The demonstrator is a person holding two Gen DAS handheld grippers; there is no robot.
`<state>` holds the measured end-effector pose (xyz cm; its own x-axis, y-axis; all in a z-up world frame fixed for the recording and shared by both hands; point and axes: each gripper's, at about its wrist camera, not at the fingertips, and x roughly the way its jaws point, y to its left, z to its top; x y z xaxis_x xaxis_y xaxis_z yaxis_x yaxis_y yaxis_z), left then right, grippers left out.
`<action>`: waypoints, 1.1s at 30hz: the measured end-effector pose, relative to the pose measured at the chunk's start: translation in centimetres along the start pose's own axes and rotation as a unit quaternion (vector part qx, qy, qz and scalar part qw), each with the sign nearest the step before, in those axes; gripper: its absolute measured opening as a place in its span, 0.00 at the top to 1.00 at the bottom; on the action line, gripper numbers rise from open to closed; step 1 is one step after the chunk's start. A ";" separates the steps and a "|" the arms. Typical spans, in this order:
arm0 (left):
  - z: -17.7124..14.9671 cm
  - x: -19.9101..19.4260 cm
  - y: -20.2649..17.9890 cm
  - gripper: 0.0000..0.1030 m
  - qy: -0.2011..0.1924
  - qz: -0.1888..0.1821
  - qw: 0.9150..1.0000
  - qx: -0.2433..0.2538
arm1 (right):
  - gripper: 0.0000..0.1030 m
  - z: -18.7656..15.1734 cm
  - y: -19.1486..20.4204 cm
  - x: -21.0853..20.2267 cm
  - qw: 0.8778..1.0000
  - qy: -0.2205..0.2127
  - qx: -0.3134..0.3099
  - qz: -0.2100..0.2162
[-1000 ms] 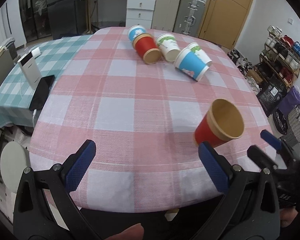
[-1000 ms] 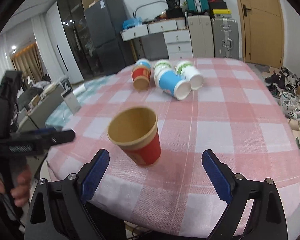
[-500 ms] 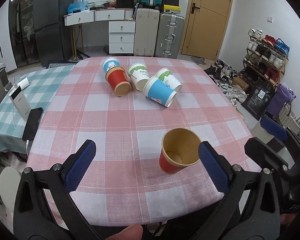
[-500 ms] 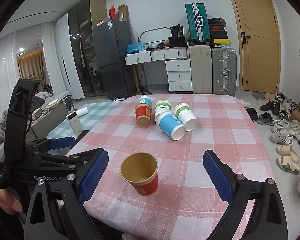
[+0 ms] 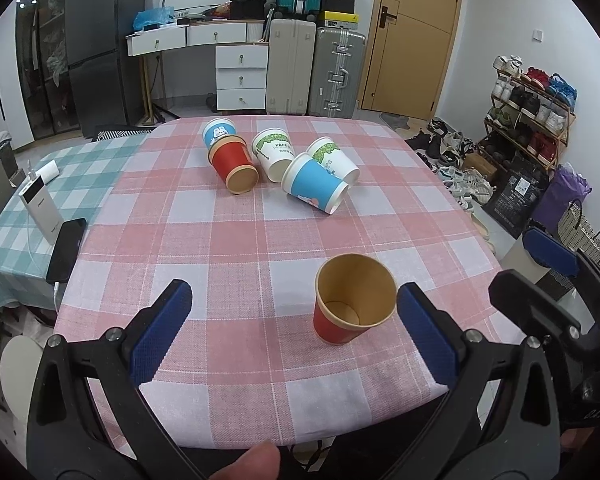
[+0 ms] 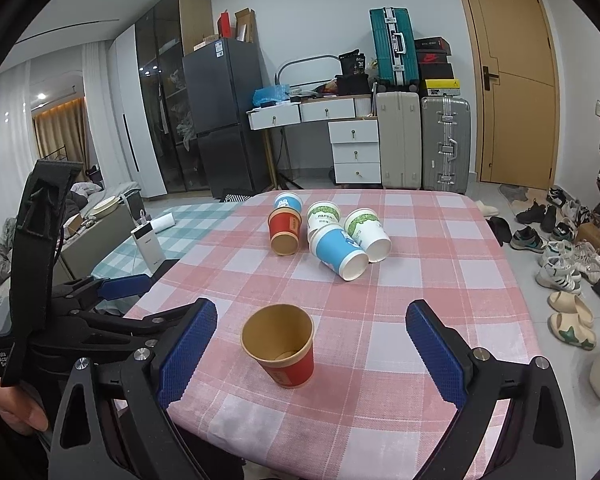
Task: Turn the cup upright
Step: 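Open the right gripper and withdraw from the upright red cup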
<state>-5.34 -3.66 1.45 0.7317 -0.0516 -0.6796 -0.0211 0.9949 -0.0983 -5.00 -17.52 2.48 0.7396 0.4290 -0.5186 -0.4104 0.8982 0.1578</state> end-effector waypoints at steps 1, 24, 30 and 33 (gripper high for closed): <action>0.0 -0.1 0.0 0.01 -0.001 0.000 1.000 0.000 | 0.05 0.0 -0.1 0.0 1.000 -0.001 0.001 0.000; -0.5 1.0 0.7 0.01 0.006 0.003 1.000 -0.010 | 0.05 -0.2 -0.1 0.3 1.000 -0.001 0.010 0.000; -0.5 1.1 0.7 0.01 0.006 0.004 1.000 -0.010 | 0.05 -0.4 -0.1 0.5 1.000 0.001 0.013 -0.003; -0.8 1.2 0.7 0.01 0.006 0.003 1.000 -0.013 | 0.05 -0.4 -0.2 0.6 1.000 0.001 0.016 -0.003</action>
<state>-5.01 -3.07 -0.01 0.7229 -0.0472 -0.6893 -0.0430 0.9926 -0.1132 -4.75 -17.48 1.79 0.7412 0.4229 -0.5213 -0.3885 0.9036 0.1806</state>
